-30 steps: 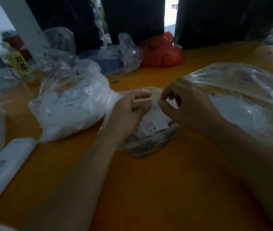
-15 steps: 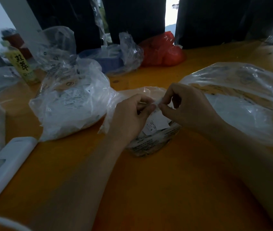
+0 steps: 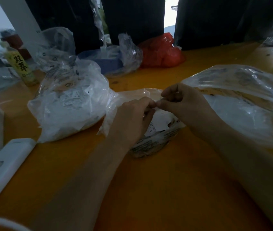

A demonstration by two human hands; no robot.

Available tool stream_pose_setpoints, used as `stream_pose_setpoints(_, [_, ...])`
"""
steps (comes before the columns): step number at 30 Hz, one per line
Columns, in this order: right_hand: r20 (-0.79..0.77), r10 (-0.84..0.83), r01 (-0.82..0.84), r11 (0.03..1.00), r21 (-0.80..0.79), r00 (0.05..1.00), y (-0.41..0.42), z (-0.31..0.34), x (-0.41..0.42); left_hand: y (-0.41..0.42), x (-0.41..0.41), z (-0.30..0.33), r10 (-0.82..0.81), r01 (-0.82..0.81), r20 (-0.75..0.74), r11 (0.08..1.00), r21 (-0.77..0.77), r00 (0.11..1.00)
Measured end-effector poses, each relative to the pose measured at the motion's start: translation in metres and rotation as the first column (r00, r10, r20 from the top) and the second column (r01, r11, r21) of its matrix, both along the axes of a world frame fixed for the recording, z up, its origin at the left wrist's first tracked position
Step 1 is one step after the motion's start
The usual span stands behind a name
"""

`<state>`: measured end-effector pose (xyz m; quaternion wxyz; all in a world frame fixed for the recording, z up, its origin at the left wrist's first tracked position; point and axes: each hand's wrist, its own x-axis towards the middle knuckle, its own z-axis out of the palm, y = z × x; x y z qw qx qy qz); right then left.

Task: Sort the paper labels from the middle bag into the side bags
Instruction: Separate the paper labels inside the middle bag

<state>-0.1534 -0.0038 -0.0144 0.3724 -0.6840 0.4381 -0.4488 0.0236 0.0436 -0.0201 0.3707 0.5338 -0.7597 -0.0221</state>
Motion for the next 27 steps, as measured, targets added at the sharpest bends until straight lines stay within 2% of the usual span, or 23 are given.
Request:
stream_pose_setpoints(3, [0.138,0.048,-0.063,0.993,0.105,0.989,0.000,0.002,-0.003,-0.001,-0.001,0.000,0.004,-0.003,0.037,1.000,-0.005,0.999])
stream_pose_setpoints(6, [0.280,0.050,-0.100,0.981,0.168,0.959,0.001,0.003,-0.004,-0.002,0.000,-0.001,0.007,-0.007,-0.008,0.999,-0.039,1.000])
stream_pose_setpoints(9, [0.499,0.067,-0.192,0.960,0.204,0.864,0.000,0.008,-0.006,-0.001,0.003,-0.003,0.018,-0.019,-0.018,0.999,-0.036,1.000])
stream_pose_setpoints(11, [0.602,0.069,-0.218,0.960,0.178,0.796,-0.001,0.014,-0.009,-0.002,0.004,-0.004,0.029,-0.028,-0.099,1.000,0.010,0.995])
stream_pose_setpoints(12, [0.549,0.058,-0.158,0.978,0.137,0.834,-0.001,0.015,-0.011,-0.002,0.005,-0.003,0.038,-0.029,-0.183,0.998,0.053,0.982])
stream_pose_setpoints(14, [0.224,0.004,0.001,1.000,-0.023,0.975,0.000,0.014,-0.013,-0.004,0.007,-0.001,0.049,0.013,-0.363,0.986,0.164,0.930])
stream_pose_setpoints(16, [-0.111,0.001,-0.015,0.992,-0.125,0.994,0.003,0.013,-0.012,-0.005,0.009,0.000,0.045,0.098,-0.496,0.961,0.258,0.867])
stream_pose_setpoints(17, [-0.185,0.018,-0.043,0.990,-0.131,0.983,0.004,0.012,-0.011,-0.006,0.010,0.000,0.051,0.123,-0.534,0.951,0.285,0.844])
stream_pose_setpoints(25, [-0.056,-0.027,0.019,0.991,-0.130,0.998,0.002,0.009,-0.009,-0.012,0.014,-0.006,0.120,0.202,-0.645,0.893,0.402,0.755])
stream_pose_setpoints(27, [-0.049,-0.062,0.054,0.987,-0.152,0.997,0.001,0.008,-0.009,-0.013,0.014,-0.005,0.137,0.243,-0.701,0.877,0.414,0.700])
